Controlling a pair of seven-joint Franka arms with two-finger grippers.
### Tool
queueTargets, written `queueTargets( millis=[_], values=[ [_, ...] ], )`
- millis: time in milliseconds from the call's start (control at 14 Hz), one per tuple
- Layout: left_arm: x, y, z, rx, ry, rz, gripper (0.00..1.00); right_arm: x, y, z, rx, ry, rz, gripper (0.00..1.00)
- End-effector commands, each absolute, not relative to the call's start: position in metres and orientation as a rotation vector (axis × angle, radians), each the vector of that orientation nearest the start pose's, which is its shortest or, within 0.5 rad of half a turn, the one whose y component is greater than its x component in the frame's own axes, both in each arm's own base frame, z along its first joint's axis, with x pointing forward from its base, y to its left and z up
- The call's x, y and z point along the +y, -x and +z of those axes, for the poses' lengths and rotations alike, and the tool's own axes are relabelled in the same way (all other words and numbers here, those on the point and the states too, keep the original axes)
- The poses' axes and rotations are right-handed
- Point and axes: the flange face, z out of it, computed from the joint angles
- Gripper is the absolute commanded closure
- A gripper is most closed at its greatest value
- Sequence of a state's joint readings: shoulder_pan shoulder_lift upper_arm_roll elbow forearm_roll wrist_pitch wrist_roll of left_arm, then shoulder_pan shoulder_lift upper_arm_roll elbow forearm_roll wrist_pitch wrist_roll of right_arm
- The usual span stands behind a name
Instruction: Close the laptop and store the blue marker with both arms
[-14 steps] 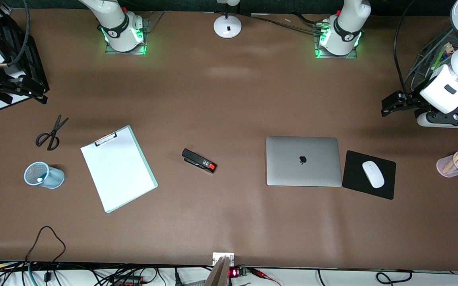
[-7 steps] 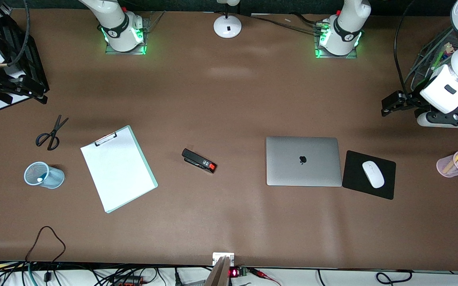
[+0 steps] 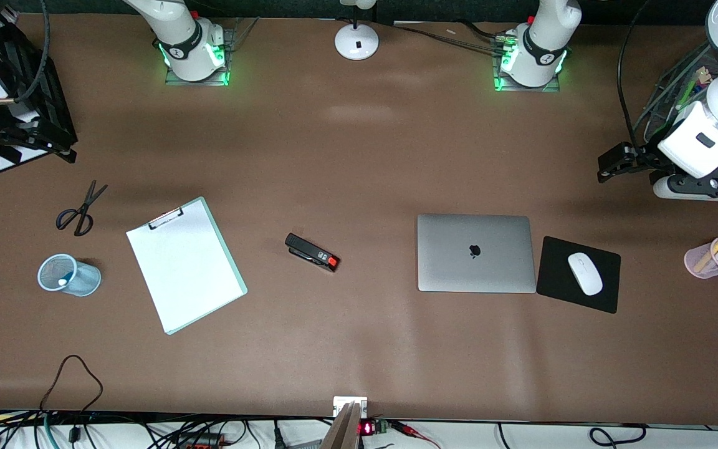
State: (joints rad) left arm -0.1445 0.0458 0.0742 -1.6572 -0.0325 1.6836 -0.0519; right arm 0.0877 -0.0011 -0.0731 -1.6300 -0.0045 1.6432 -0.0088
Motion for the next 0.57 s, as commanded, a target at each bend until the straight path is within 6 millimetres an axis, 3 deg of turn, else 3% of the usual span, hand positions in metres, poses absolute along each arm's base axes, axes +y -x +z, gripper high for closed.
queueTargets(
  millis=[0, 500],
  values=[
    [-0.043, -0.5706, 0.5743, 0.054, 3.148, 0.027, 0.0, 0.0119, -0.5594, 0.6105, -0.035, 3.133, -0.041, 0.0],
    [-0.0421, -0.5698, 0.5732, 0.069, 3.104, 0.042, 0.0, 0.0129, -0.5594, 0.6112, -0.04, 3.131, -0.043, 0.0]
  ],
)
